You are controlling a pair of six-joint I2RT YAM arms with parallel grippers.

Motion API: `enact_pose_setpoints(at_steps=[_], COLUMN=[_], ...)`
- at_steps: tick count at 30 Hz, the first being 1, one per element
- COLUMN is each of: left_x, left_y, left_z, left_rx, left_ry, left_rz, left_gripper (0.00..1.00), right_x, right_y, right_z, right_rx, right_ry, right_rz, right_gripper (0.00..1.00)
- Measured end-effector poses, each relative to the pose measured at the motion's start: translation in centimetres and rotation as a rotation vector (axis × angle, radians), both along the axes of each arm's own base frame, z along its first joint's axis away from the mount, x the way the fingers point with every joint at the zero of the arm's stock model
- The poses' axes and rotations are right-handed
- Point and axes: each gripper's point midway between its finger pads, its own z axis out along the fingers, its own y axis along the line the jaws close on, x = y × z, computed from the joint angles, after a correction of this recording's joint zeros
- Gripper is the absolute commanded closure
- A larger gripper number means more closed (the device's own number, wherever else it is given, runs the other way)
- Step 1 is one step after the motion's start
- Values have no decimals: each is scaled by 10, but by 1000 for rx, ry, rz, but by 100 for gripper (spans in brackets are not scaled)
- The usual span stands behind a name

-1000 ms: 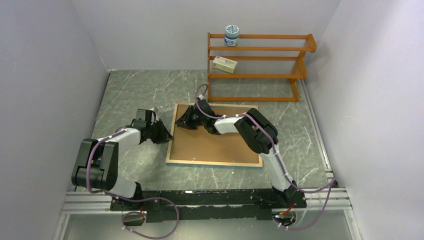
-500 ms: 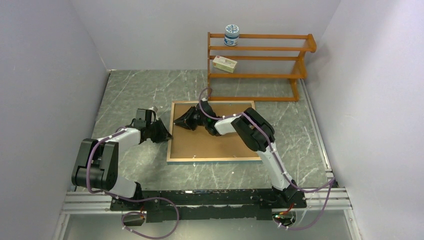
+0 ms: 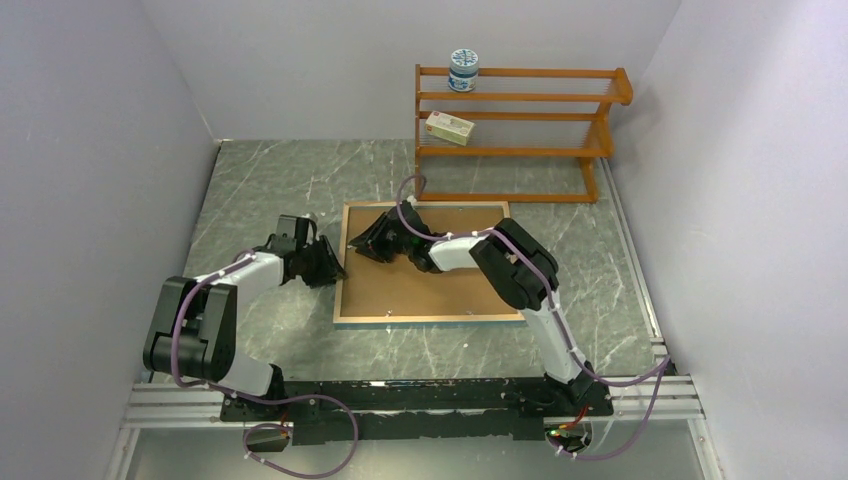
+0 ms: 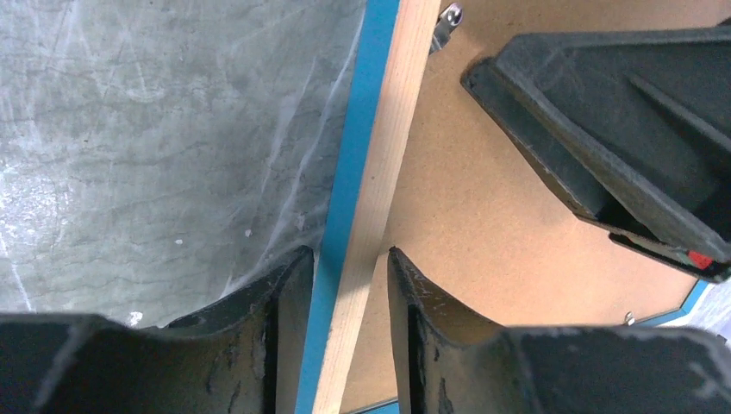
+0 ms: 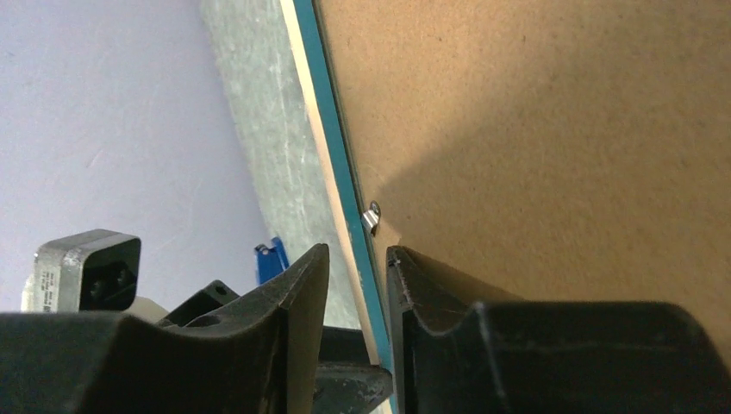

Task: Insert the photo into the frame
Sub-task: Install the photo frame at the center of the board.

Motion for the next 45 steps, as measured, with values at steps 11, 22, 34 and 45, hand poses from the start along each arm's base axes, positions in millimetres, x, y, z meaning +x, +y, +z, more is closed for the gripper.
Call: enact_pose_setpoints(at_steps=[11, 22, 34, 45], left_x=[14, 19, 18, 17], left_y=[4, 1, -3, -4], left_z=[2, 3, 1, -4], left_rx=[45, 60, 40, 23], left_ry=[-6, -8, 122, 141], left_rz=[8, -48, -112, -114], left_gripper=[67, 88, 95, 96], right_x=[0, -1, 1, 10], right_y=[0, 13, 14, 18], right_z=[1, -3, -2, 7], right_rx=[-75, 13, 66, 236], right_ry=[13, 65, 49, 38], right_rz=[15, 72, 114, 98], right_gripper=[67, 71, 72, 73])
